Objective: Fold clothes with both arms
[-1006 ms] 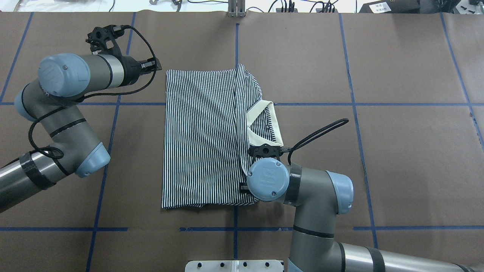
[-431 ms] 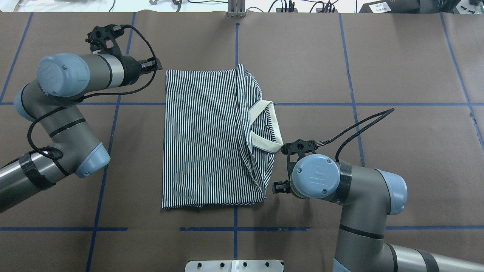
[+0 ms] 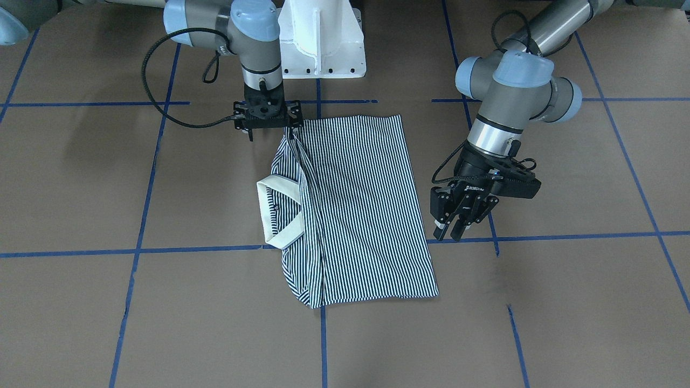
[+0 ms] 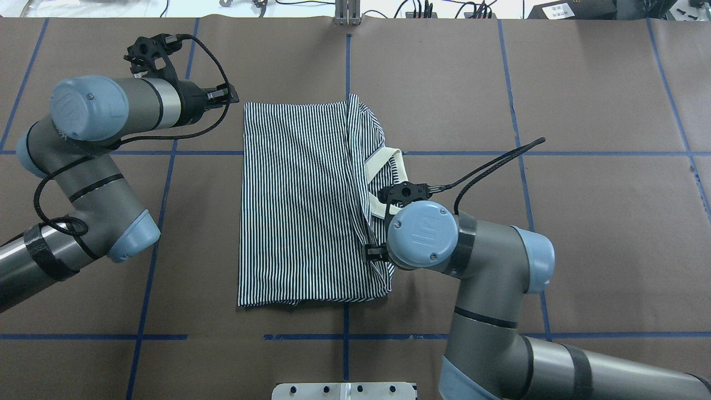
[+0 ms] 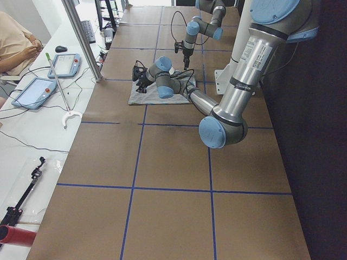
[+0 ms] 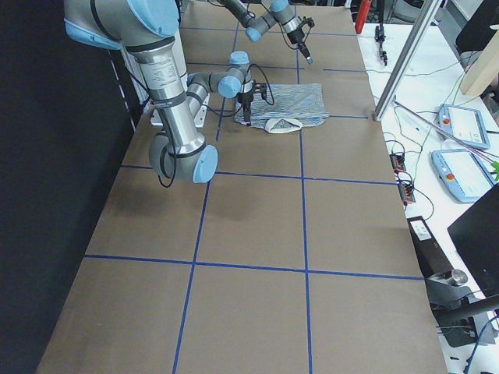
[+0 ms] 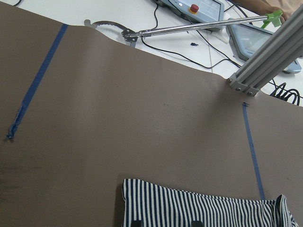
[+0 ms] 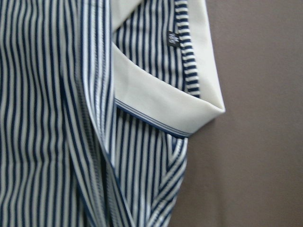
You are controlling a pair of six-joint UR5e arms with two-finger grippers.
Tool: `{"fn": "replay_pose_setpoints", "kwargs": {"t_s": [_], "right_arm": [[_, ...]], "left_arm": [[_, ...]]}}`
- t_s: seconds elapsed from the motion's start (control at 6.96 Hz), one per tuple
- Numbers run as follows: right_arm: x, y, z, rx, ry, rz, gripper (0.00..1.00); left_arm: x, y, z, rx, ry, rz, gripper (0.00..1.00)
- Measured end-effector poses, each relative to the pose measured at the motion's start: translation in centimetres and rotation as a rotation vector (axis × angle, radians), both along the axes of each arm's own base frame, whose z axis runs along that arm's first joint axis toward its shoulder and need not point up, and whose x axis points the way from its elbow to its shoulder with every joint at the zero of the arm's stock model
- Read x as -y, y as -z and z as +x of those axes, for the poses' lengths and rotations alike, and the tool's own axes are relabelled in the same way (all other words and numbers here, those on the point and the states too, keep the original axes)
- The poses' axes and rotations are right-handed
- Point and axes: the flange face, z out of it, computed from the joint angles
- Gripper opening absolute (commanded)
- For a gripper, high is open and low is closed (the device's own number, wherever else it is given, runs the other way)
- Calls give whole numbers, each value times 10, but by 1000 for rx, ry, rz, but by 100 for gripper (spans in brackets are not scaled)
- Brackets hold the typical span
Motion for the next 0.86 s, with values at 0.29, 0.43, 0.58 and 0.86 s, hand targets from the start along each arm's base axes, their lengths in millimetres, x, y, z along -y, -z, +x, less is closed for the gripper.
{"fn": "replay_pose_setpoints", "kwargs": {"t_s": [0.29,0.43,0.58,0.86], "right_arm": [[15,14,-34,-17,-11,-12,100],[18,12,-42,-32,-9,-14,100],[21,8,-48,-49,-7,-16,100],[27,4,-55,-69,-2,-12,100]], "left_arm": [[-8,-2,-8,-5,-6,1,46],[-10,-3,-9,-6,-7,0,46],[-11,-4,-10,-8,-6,-4,46],[-12,-6,-11,-10,-6,-10,46]]}}
